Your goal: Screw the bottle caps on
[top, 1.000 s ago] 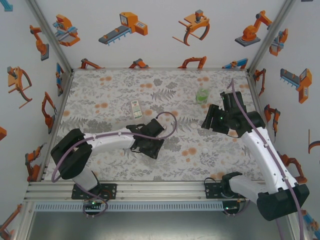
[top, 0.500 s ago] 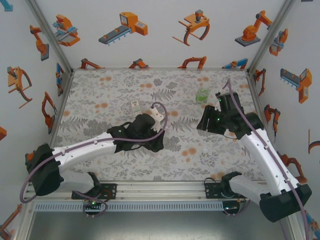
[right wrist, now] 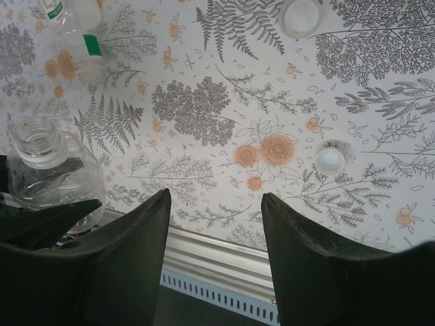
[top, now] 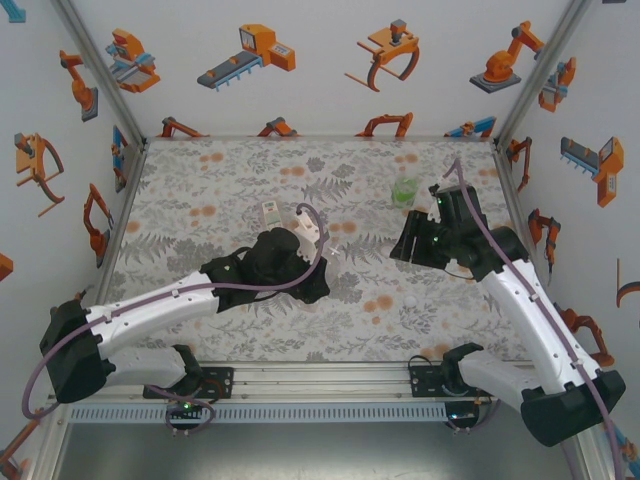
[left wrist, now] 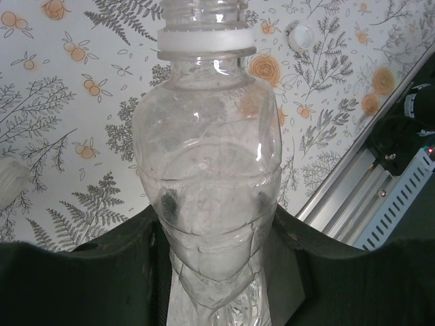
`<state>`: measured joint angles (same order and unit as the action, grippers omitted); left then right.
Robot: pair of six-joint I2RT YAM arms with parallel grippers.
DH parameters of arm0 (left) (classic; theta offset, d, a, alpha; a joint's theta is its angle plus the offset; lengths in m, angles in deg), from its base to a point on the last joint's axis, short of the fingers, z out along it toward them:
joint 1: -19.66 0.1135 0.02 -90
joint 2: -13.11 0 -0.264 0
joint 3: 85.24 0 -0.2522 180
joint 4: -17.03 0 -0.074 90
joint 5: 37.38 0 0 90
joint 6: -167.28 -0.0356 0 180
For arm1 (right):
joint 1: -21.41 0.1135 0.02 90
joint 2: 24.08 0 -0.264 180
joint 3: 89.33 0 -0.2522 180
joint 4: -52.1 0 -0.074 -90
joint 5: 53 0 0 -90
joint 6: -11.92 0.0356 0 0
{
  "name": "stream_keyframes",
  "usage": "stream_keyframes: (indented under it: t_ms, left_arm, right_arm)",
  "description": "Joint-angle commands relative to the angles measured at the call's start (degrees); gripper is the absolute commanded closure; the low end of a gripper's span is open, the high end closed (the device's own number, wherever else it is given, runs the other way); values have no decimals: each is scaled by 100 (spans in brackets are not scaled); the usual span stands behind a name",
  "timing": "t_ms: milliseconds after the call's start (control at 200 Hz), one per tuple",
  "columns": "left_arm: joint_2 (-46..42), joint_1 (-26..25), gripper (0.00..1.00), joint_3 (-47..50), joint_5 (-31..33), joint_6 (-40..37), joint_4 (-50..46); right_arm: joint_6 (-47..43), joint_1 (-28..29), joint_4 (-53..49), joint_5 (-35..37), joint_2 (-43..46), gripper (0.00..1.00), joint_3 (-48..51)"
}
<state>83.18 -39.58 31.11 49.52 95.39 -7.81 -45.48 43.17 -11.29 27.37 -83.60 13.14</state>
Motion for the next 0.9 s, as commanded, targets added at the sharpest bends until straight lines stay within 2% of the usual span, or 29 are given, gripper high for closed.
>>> stream_keyframes:
  t_ms: [0, 426, 661, 896]
  left_arm:
    - [-98, -26, 76, -15, -194, -201, 216]
    - [-234, -65, 81, 111, -636, -306, 640]
    - [-187, -112, 88, 49, -994, -581, 733]
    - [-228, -154, 97, 31, -978, -804, 709]
  right_arm:
    - [165, 82, 134, -37, 66, 47, -171]
    - [369, 285, 337, -189, -172, 47, -453]
    - [586, 382, 486, -487, -217, 47, -682]
    - [444, 394, 346, -596, -272, 47, -824]
